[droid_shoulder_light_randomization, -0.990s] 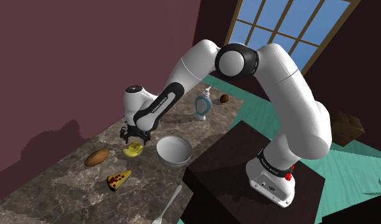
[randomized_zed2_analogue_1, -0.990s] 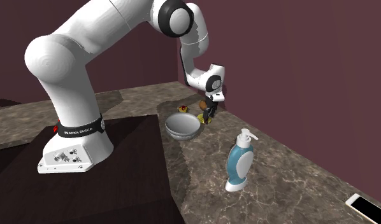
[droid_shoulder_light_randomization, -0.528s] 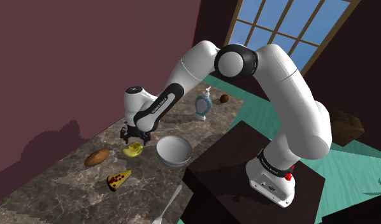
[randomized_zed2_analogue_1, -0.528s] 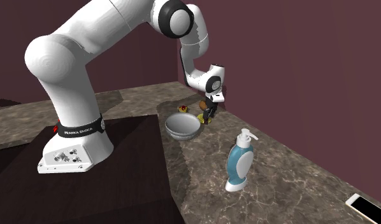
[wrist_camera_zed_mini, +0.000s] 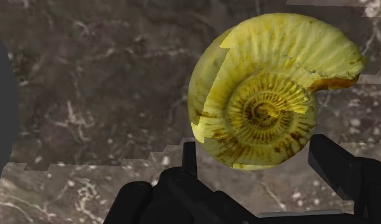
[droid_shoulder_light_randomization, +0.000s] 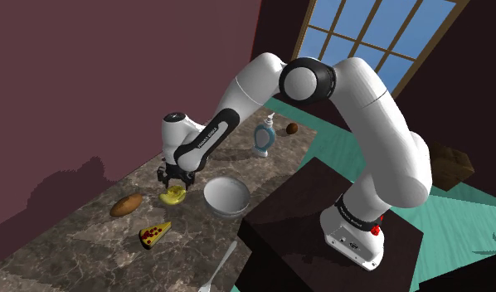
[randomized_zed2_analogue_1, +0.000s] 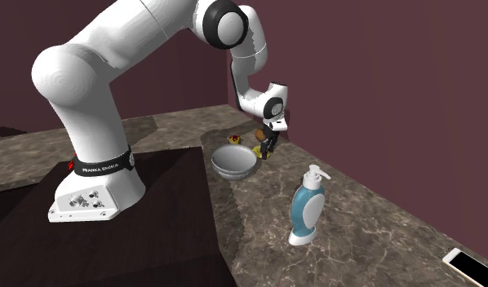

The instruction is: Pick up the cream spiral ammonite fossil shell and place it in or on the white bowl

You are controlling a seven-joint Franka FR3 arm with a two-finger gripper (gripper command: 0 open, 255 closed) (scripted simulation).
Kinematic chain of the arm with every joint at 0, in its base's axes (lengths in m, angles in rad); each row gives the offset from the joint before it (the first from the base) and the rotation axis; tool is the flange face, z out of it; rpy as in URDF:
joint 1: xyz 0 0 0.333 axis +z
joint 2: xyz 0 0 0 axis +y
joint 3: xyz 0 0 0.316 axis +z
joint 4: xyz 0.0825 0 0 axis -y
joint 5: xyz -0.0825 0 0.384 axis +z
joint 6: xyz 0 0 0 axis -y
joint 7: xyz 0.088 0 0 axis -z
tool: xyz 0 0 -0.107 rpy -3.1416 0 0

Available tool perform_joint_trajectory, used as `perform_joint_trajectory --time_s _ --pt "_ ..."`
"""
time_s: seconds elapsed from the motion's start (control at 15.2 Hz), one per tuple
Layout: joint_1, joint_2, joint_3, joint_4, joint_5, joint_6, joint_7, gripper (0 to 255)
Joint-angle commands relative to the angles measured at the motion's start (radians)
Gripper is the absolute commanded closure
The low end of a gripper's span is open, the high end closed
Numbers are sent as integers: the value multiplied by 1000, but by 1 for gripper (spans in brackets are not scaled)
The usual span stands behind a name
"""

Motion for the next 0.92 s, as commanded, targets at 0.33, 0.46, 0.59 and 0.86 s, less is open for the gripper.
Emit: perform_joint_trajectory --time_s 0.33,0.46,0.59,0.86 --pt "-11 -49 13 -30 8 -21 -1 255" --pt "-17 -73 20 -43 12 -32 -2 255" --pt "-23 -97 27 -56 17 -44 -3 255" --pt "-35 -144 42 -78 27 -70 -6 255"
